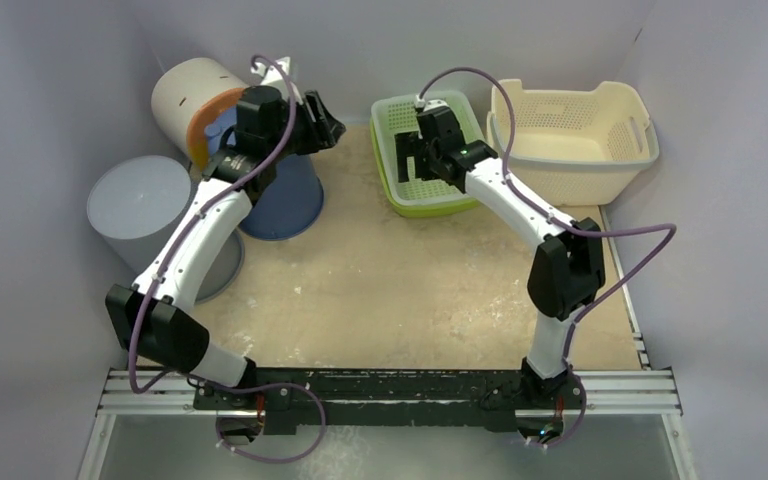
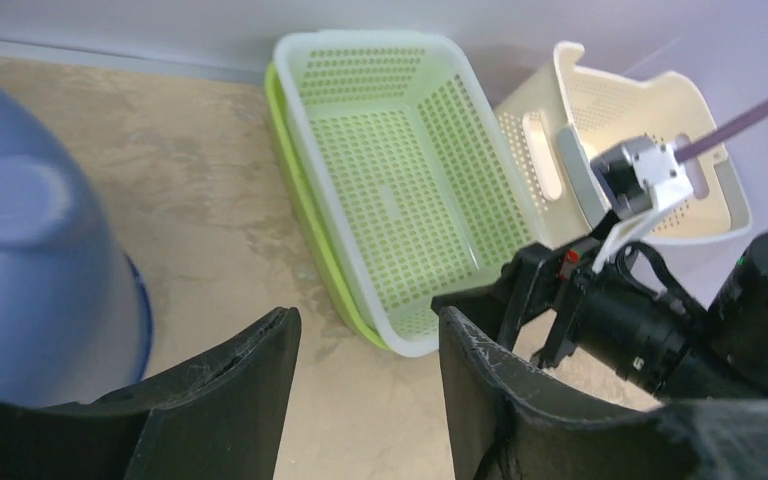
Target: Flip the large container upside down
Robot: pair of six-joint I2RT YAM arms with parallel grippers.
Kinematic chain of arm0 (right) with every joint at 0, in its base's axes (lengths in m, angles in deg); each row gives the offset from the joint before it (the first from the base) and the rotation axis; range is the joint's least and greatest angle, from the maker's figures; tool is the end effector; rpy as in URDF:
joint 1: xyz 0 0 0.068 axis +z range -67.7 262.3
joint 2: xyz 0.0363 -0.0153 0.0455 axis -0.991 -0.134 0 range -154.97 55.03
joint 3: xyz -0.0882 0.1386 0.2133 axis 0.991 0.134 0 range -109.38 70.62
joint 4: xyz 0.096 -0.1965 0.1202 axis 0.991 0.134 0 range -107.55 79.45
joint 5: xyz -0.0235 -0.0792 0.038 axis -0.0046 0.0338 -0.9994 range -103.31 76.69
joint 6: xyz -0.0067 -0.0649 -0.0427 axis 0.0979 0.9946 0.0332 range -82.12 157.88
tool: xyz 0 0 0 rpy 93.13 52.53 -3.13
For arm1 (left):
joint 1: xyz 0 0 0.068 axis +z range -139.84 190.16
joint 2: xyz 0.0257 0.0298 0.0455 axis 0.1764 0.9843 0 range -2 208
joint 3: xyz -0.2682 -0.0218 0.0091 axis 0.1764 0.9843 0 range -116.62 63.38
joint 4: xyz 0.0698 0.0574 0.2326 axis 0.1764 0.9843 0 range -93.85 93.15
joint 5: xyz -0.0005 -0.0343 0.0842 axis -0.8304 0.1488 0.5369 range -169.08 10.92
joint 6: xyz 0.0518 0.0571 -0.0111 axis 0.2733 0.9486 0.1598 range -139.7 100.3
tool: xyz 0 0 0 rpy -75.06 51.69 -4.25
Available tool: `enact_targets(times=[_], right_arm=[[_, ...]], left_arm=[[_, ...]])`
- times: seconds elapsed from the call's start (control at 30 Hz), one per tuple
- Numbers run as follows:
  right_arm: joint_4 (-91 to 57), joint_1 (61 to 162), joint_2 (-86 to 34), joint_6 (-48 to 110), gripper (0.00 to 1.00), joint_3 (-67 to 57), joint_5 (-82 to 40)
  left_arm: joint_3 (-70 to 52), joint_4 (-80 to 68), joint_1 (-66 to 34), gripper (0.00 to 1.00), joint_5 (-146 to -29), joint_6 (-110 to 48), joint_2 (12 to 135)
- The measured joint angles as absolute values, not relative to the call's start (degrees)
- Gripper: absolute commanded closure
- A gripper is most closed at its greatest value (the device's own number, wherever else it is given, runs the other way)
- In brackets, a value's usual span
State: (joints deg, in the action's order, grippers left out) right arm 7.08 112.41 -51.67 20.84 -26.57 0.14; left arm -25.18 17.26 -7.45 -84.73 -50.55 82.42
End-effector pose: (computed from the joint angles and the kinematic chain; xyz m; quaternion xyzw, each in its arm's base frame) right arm 0.3959 0.2117 0.3057 -0.0454 0.8780 0.0912 0.4677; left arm 0.3375 -0.1139 0.4083 -0.0634 0.8008 -0.2800 0.5257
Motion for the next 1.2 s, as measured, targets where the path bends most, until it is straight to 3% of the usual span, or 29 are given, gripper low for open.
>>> enact_targets(times=[0.37, 0.67, 1.2], right_arm=[[6.29, 108.65, -60.41, 25.28, 0.31, -38.2, -8.58], [7.05, 109.04, -71.12, 25.81, 0.33, -43.49, -17.06], [4.61, 109.04, -72.96, 24.93, 0.44, -42.02, -19.44]], left_arm=[[-24.78, 16.47, -11.14, 0.48, -80.14, -50.74, 87.99], [-24.78, 16.89, -11.14, 0.48, -78.35, -50.59, 88.01], [-24.78, 20.84, -11.14, 0.48, -76.16, -49.24, 86.31]])
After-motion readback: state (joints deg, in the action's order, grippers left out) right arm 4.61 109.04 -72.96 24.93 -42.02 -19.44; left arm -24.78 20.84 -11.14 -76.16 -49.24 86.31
